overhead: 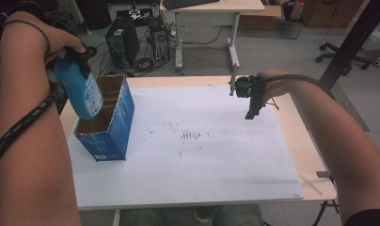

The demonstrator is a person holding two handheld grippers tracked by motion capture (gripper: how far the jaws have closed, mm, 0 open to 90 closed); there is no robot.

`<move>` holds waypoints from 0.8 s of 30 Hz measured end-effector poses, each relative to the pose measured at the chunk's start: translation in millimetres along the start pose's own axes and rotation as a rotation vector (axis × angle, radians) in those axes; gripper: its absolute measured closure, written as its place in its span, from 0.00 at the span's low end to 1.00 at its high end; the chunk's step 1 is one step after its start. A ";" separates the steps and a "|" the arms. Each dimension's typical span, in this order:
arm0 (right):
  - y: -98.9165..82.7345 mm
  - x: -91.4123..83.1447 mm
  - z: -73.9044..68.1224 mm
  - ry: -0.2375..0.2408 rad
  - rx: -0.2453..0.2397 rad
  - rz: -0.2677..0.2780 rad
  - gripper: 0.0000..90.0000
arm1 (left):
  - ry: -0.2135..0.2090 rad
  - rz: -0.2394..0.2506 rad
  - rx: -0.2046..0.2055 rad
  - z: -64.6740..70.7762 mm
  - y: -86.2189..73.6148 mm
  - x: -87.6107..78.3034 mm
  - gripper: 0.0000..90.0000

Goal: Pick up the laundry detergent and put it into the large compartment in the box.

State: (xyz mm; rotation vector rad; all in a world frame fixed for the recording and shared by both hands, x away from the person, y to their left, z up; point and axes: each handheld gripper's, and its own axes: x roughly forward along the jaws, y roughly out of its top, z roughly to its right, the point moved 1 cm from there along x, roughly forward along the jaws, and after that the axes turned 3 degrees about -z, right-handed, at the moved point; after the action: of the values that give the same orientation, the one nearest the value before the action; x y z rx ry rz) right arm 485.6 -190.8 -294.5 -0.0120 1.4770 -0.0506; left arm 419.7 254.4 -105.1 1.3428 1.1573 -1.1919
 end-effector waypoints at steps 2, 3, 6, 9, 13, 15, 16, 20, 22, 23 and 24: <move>0.3 0.2 0.3 0.000 0.000 -0.001 0.08 | -0.008 0.001 -0.002 -1.4 -0.4 3.2 0.42; 0.6 0.3 0.4 0.000 0.000 0.000 0.08 | -0.010 0.000 -0.002 -1.9 -0.4 4.7 0.42; 1.7 0.5 0.1 0.000 -0.003 0.000 0.08 | -0.008 -0.006 -0.007 -3.8 -0.1 11.1 0.42; 2.8 -0.1 -0.8 -0.006 -0.008 0.003 0.09 | -0.006 -0.012 -0.008 -4.2 0.6 17.3 0.42; 3.4 -0.6 -1.5 -0.008 -0.011 0.005 0.09 | -0.016 -0.011 -0.003 -5.0 1.4 24.7 0.42; 3.2 -0.7 -1.7 -0.011 -0.012 0.006 0.09 | -0.022 -0.012 -0.004 -5.5 2.1 28.6 0.42; 3.0 -0.8 -2.0 -0.010 -0.012 0.006 0.09 | -0.022 -0.013 -0.004 -5.9 2.3 30.4 0.42; 0.7 -0.4 -1.9 -0.007 -0.008 0.007 0.09 | -0.021 -0.025 -0.008 -7.8 3.8 38.6 0.42; -0.7 0.0 -1.7 -0.006 -0.006 0.006 0.09 | -0.022 -0.026 -0.012 -8.5 4.4 42.6 0.42; -1.3 0.1 -1.6 -0.005 -0.005 0.004 0.09 | -0.024 -0.027 -0.012 -8.8 4.8 44.3 0.42; -1.7 -0.1 -1.5 -0.005 -0.004 0.003 0.08 | -0.024 -0.026 -0.011 -9.2 5.1 45.9 0.42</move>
State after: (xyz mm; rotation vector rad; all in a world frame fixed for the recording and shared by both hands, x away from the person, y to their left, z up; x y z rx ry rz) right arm 484.1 -192.5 -294.5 -0.0134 1.4717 -0.0454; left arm 428.8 265.5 -150.0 1.3055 1.1656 -1.2153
